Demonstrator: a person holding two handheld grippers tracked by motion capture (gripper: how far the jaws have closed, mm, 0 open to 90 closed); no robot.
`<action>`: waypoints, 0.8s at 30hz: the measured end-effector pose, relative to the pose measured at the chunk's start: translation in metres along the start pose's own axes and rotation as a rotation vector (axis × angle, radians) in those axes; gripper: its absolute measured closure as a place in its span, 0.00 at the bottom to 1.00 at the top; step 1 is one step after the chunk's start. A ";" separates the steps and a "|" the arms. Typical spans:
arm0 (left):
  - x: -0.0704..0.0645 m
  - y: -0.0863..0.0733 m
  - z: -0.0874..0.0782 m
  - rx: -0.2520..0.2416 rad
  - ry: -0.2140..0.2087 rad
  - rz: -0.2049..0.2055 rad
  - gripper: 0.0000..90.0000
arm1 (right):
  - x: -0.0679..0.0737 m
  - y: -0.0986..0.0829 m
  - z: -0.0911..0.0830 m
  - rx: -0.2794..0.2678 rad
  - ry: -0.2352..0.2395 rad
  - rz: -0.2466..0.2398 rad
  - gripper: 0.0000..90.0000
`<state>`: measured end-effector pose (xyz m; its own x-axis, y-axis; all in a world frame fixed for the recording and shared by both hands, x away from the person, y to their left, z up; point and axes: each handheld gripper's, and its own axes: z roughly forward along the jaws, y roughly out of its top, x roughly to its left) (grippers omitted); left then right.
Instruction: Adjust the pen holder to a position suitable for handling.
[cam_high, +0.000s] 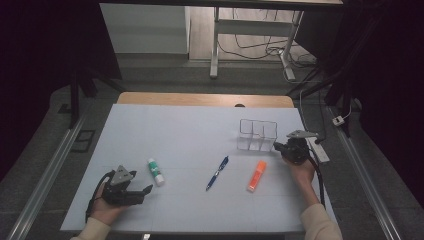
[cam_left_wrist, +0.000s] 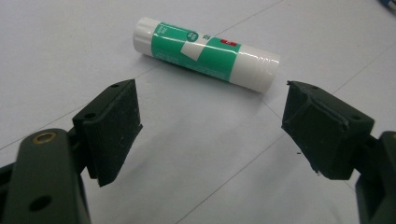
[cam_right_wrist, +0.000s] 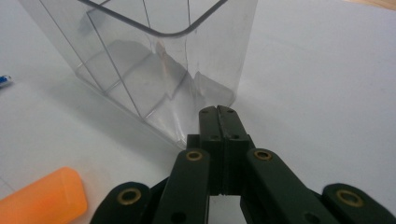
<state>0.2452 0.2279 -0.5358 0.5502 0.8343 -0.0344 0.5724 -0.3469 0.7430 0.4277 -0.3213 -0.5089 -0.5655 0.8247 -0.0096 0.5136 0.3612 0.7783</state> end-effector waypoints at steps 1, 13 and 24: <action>0.000 0.000 0.000 0.000 0.001 0.000 0.21 | 0.000 0.000 0.000 -0.001 0.001 -0.003 0.99; 0.000 0.000 0.000 0.000 -0.004 0.004 0.22 | 0.012 0.005 0.005 0.005 0.019 -0.001 0.99; -0.001 0.000 0.001 0.004 -0.005 0.008 0.22 | 0.023 0.009 0.012 0.004 0.053 -0.004 0.99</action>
<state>0.2453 0.2270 -0.5363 0.5577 0.8295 -0.0315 0.5704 -0.3554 0.7405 0.4269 -0.2934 -0.5091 -0.6011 0.7989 0.0207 0.5138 0.3665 0.7757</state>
